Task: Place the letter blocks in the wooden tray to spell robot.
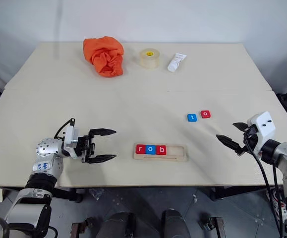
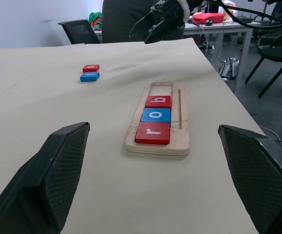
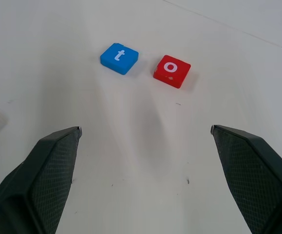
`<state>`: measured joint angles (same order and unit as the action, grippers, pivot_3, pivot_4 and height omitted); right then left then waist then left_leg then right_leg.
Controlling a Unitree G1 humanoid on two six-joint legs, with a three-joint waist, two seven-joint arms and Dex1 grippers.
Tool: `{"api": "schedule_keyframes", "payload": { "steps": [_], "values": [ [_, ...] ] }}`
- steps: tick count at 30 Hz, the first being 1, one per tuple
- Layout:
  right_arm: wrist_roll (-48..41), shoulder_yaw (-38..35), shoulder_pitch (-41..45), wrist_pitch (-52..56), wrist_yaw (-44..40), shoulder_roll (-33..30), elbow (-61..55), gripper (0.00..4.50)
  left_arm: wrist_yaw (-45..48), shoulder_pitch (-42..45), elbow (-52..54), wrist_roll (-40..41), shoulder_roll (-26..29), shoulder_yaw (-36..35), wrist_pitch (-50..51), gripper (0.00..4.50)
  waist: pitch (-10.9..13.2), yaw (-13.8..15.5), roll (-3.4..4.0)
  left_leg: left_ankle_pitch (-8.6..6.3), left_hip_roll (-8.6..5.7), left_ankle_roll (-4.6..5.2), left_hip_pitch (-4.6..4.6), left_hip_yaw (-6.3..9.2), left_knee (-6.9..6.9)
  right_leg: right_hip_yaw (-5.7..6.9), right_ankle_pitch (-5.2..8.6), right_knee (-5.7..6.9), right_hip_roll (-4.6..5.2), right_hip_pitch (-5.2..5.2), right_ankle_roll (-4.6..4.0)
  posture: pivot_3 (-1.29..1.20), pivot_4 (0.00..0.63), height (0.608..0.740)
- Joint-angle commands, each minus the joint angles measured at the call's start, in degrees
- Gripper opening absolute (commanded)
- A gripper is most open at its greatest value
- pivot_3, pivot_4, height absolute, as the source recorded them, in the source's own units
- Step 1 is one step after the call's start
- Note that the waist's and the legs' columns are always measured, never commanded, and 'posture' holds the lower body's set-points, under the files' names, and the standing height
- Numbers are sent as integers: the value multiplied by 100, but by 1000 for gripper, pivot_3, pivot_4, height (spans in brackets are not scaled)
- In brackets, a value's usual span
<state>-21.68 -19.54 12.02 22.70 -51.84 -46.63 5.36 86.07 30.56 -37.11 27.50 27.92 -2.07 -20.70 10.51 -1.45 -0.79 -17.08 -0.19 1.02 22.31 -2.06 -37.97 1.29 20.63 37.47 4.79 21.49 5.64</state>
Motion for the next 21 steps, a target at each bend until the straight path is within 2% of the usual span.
{"api": "schedule_keyframes", "payload": {
  "steps": [1, 9, 12, 17, 21],
  "values": [
    [-79, -154, -36, 45, 86, -77, -200, 4464, 643, 72, -33, 118, 97, -2, -32, 4500, 0, 0, 0, 0, 0, 0, 0, 0, 0, 0, 0, 0, 0, 0, 0, 0, 150, 740],
    [-54, -113, 3, 108, 148, -110, -220, 4464, 643, 59, -11, 118, 106, -12, -40, 4500, 0, 0, 0, 0, 0, 1, 0, 0, 0, 0, 0, 0, 0, 0, 0, 0, 150, 740],
    [-40, 17, 260, 280, 288, -54, -143, 4464, 643, 51, 3, 117, 108, -27, -32, 4500, 0, -4, 0, 0, 0, 1, 0, 0, 0, 0, 0, 0, 0, 0, 0, 0, 150, 740],
    [288, 471, 1234, 341, 932, 390, 586, 4464, 643, 27, 66, 132, 100, -12, -9, 4500, 0, -43, 0, 1, 1, -2, -3, -2, 1, -4, 0, 2, -1, 2, 0, 0, 150, 740],
    [629, 719, 2321, -5, 1535, 968, 1822, 4464, 640, 29, 78, 126, 83, -12, -25, 4500, 0, -30, 0, 4, 1, -5, -4, -2, 1, -2, 0, 10, 0, 7, 0, 0, 150, 740]
  ]
}}
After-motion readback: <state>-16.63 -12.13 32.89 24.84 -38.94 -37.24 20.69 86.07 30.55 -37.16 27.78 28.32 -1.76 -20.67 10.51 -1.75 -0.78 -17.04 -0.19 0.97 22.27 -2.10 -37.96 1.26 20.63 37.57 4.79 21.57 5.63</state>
